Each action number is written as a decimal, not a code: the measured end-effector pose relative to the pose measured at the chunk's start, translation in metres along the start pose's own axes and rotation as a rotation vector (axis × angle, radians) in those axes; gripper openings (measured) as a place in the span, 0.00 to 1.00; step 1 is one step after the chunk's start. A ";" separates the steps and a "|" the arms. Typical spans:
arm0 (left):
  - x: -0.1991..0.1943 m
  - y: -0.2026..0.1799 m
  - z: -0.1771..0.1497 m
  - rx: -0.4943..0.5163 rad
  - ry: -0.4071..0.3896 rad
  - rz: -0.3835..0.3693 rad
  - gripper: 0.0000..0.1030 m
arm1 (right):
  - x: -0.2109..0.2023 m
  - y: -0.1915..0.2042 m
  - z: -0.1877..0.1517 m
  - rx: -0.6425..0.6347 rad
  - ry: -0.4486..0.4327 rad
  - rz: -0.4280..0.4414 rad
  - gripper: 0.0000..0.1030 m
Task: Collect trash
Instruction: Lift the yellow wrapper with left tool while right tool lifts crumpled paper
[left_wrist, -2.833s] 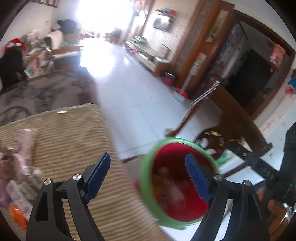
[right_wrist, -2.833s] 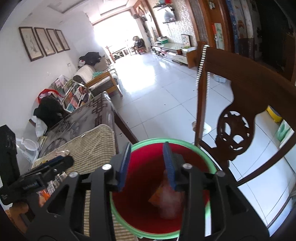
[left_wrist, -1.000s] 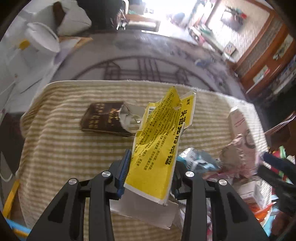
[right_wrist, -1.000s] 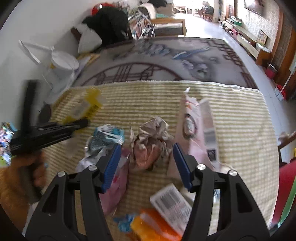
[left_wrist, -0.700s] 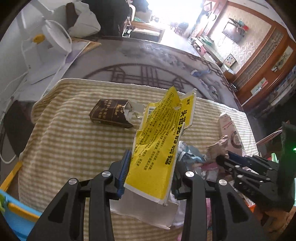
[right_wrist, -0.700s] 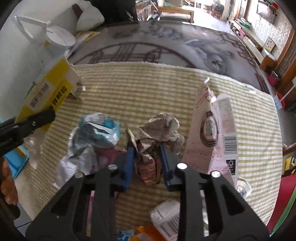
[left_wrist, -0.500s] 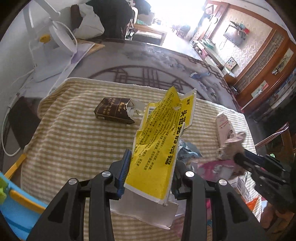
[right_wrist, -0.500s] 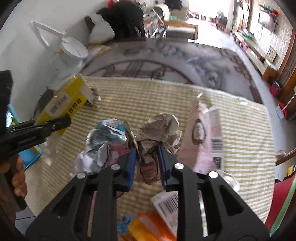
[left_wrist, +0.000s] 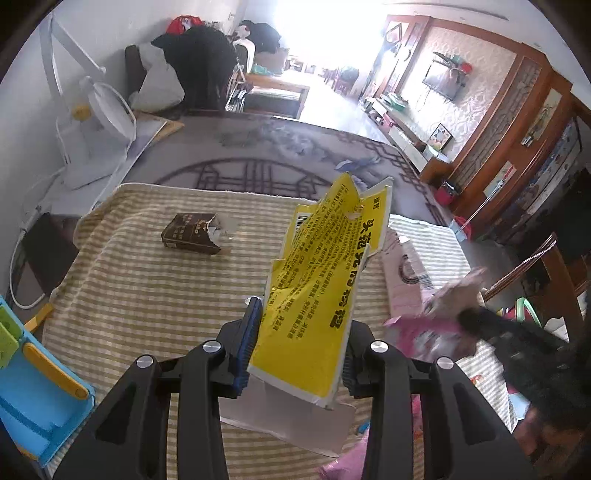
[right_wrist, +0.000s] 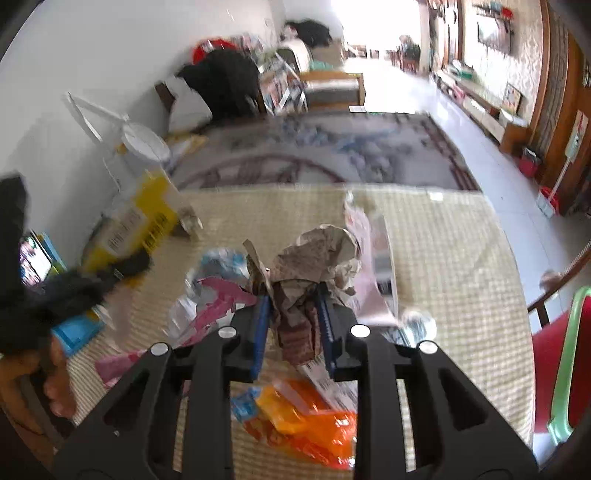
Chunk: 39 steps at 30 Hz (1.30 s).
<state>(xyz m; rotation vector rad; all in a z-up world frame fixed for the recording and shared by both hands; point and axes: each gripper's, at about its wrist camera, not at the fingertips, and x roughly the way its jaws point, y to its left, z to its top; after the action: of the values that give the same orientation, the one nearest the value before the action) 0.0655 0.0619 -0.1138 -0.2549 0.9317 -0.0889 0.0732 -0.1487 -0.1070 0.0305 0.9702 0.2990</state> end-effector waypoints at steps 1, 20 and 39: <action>-0.002 -0.001 -0.002 0.001 -0.001 0.002 0.34 | 0.004 -0.003 -0.004 0.012 0.017 0.006 0.24; -0.030 -0.001 -0.026 -0.012 -0.029 0.020 0.34 | -0.024 -0.004 -0.015 0.026 -0.077 0.034 0.19; -0.021 -0.074 -0.037 0.007 -0.029 0.027 0.34 | -0.082 -0.063 -0.023 0.019 -0.145 0.097 0.20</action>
<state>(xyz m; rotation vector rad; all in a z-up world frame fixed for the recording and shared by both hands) 0.0259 -0.0120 -0.0999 -0.2365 0.9057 -0.0633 0.0262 -0.2329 -0.0636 0.1154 0.8284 0.3723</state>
